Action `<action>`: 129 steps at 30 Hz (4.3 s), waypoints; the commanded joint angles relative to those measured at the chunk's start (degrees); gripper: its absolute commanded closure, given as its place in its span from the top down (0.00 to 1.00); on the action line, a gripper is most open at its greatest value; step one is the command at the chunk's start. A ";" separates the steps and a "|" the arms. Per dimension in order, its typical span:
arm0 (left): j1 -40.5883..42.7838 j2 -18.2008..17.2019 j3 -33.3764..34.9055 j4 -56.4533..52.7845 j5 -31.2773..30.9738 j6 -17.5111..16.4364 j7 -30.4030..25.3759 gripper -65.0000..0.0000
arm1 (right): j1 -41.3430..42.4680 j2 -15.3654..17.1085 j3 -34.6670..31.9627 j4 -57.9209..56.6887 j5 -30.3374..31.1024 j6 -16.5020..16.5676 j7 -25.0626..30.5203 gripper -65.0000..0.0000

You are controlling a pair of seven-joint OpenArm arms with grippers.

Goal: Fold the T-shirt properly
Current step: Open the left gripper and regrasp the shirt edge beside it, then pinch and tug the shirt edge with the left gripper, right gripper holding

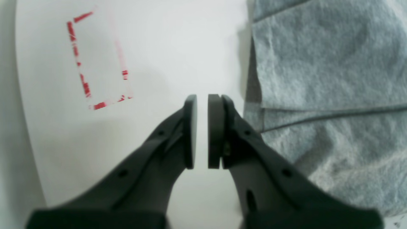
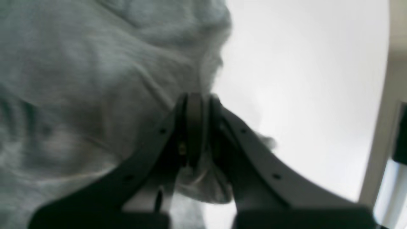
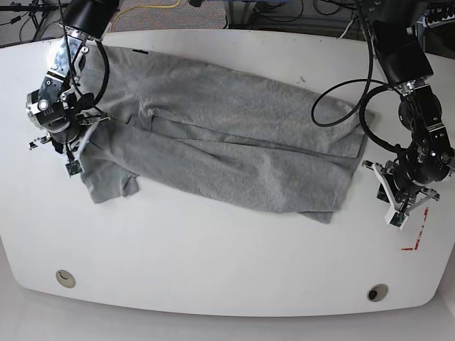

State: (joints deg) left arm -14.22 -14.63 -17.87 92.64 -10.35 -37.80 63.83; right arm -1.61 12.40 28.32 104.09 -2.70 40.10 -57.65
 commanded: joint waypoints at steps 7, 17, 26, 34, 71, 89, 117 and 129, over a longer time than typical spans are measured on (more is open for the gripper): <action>-6.84 3.86 -0.02 -7.23 -0.42 1.63 -1.11 0.47 | 1.04 0.48 -0.05 0.92 0.28 -0.10 1.08 0.01; -13.25 6.50 -0.20 -21.56 -0.77 11.91 -3.22 0.66 | 1.21 -0.32 -0.14 0.83 0.28 -0.10 1.08 0.01; -13.78 7.64 -2.66 -29.74 -0.77 11.82 -7.17 0.66 | 1.21 -0.58 -0.14 0.83 0.28 -0.10 1.08 0.01; -14.66 7.73 -2.57 -32.20 -0.77 11.74 -7.61 0.66 | 1.21 -0.58 0.12 0.83 0.28 -0.10 1.08 0.01; -14.49 10.11 -2.22 -31.94 -0.77 7.34 -4.45 0.62 | 2.09 -0.67 0.21 0.83 0.37 -0.10 1.16 0.01; -14.57 10.11 0.07 -31.85 -0.77 3.56 -2.95 0.14 | 2.09 -0.67 0.04 0.83 0.37 -0.10 1.16 0.01; -14.84 9.93 0.15 -28.86 -0.42 2.15 -2.95 0.03 | 2.18 -0.67 -0.14 0.83 0.37 -0.10 1.16 0.01; -14.92 9.84 0.24 -28.42 -0.60 6.37 -2.95 0.12 | 2.18 -0.67 -0.14 0.83 0.37 -0.10 1.16 0.01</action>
State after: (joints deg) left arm -27.31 -4.34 -17.82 62.92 -10.11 -31.51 61.71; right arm -0.47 10.96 28.10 104.05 -2.74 40.12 -57.47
